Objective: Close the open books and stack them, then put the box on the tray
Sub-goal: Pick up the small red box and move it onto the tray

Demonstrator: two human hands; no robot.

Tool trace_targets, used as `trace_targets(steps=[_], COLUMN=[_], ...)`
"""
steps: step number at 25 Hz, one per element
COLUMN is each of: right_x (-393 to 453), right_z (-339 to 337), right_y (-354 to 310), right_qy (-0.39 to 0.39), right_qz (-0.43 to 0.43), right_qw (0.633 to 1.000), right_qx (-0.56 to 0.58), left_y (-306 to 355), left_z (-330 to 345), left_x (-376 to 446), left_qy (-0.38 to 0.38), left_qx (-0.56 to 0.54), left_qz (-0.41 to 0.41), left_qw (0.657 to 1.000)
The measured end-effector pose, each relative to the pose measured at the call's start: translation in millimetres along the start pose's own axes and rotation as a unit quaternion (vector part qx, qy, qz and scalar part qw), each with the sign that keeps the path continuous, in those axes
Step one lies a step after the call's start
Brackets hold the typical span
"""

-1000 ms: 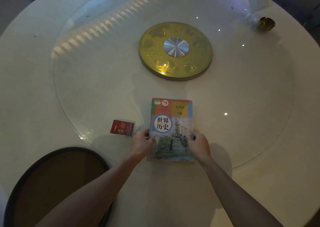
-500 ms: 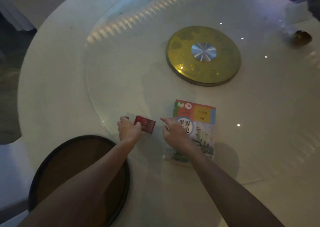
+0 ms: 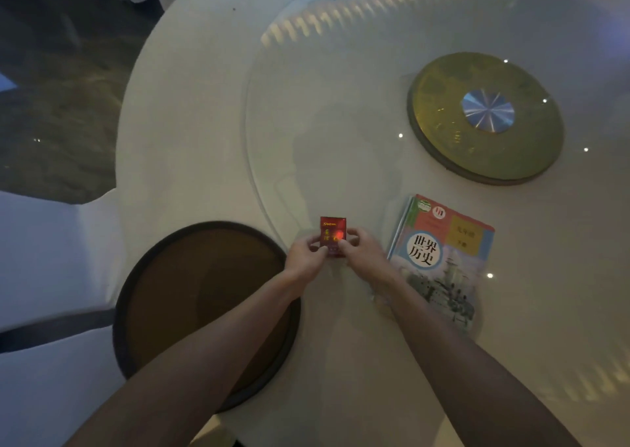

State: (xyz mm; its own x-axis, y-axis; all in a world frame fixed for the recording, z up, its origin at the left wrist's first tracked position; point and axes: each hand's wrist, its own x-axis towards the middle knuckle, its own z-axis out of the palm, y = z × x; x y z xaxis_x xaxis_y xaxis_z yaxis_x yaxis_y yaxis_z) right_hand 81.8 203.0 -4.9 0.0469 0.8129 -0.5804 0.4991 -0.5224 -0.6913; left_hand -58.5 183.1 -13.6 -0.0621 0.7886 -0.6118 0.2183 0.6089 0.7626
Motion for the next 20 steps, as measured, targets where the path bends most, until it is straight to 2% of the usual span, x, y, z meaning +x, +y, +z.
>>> trace_targets(steps=[2, 7, 13, 16, 20], right_x=[-11, -50, -87, -99, -100], right_z=[14, 55, 121, 137, 148], right_y=[-6, -34, -40, -40, -36], right_qy=[-0.005, -0.073, -0.148, -0.189, -0.199], right_qz=[0.048, 0.084, 0.139, 0.171, 0.175], right_qw=[0.996, 0.975, 0.941, 0.920, 0.915], right_qx=[0.080, 0.195, 0.271, 0.298, 0.304], left_y=[-6, -24, -64, -78, -91], left_z=[-15, -68, -132, -144, -148], left_x=[-7, -27, -49, -55, -57], left_qy=[0.036, 0.129, 0.128, 0.119, 0.095], left_qx=[0.041, 0.153, 0.194, 0.243, 0.277], left_qz=[0.019, 0.108, 0.076, 0.058, 0.066], left_qw=[0.998, 0.974, 0.970, 0.961, 0.954])
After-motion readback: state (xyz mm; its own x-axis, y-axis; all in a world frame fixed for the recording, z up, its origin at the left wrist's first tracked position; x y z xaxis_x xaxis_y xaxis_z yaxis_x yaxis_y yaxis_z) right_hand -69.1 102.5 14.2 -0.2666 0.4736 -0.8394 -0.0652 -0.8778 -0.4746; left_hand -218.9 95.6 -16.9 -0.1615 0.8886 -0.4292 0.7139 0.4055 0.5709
